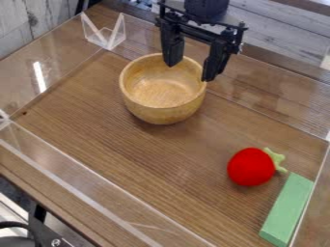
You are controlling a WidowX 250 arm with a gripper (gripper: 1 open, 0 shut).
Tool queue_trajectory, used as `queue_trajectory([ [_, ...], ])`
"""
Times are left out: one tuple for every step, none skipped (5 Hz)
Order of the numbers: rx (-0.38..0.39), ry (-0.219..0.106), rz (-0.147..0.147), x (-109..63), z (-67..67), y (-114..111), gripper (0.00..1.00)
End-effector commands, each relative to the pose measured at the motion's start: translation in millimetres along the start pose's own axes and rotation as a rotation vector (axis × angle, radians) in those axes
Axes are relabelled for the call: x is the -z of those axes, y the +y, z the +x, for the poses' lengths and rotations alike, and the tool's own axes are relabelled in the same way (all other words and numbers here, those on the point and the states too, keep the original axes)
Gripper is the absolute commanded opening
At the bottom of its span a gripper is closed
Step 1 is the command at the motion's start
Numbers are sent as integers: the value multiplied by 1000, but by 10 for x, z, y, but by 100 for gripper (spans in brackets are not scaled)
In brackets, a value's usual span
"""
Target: Put the green block in the brown bowl
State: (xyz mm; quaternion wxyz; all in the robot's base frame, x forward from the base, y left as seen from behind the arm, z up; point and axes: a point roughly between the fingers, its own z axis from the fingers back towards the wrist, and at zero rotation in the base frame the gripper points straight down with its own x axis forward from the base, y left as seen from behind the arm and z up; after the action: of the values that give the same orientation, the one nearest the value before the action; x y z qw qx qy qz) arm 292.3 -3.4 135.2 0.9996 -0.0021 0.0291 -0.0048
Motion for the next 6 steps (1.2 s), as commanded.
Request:
queue_trajectory([
  [31,18,-9,188,-4,-70,100],
  [-33,23,-35,323,-171,-362,100],
  [-90,6,-51,366,-307,-720,100],
  [-146,-14,-71,398,-440,-1070,100],
  [-106,-40,-86,515,-550,-1263,100],
  [-81,-74,-99,649,-615,-1352,100],
])
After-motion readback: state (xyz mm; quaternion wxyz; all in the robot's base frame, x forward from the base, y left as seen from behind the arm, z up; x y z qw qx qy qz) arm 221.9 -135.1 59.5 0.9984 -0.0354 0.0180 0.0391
